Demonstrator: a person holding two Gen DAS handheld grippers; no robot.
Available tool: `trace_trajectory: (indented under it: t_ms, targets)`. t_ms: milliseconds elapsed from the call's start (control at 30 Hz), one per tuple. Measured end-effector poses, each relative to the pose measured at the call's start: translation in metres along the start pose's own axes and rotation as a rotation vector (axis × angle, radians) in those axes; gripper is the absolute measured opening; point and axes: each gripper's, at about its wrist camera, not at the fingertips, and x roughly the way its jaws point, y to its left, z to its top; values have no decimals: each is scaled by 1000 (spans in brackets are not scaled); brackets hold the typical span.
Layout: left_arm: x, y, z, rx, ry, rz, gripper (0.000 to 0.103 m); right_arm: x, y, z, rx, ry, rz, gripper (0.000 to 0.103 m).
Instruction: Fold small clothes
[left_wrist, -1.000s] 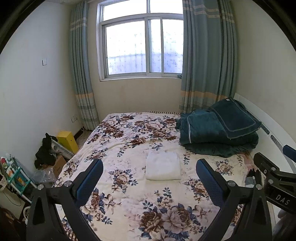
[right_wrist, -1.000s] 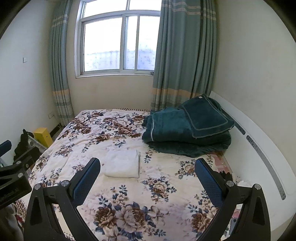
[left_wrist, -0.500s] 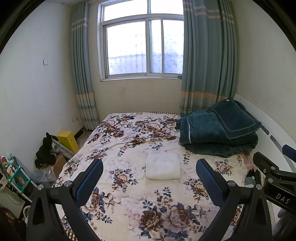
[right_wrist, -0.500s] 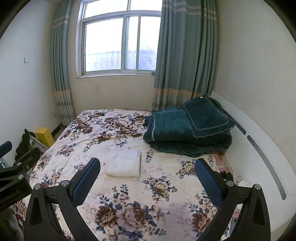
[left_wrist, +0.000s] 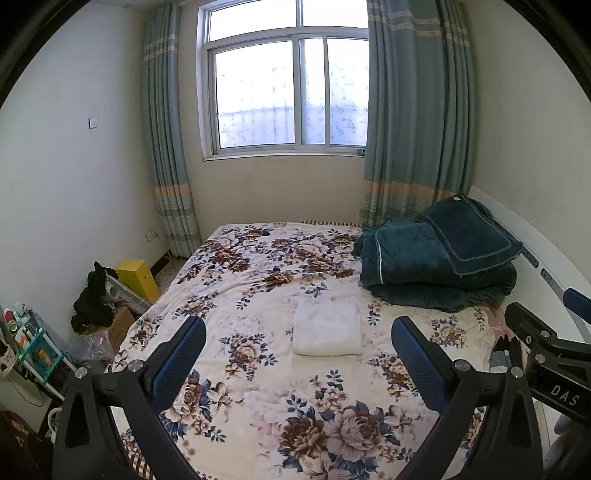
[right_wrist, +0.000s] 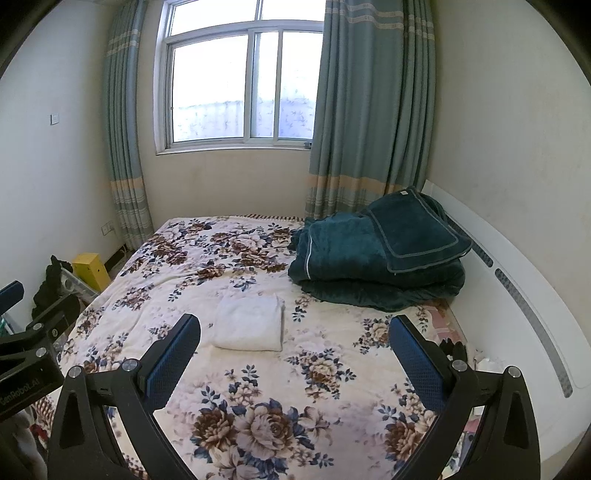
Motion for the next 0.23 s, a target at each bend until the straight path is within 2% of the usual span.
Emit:
trace_trajectory:
  t_ms: [233]
  targets:
    - [-2, -1, -1, 1, -6, -1, 103, 0, 0, -1, 1, -1, -1, 103]
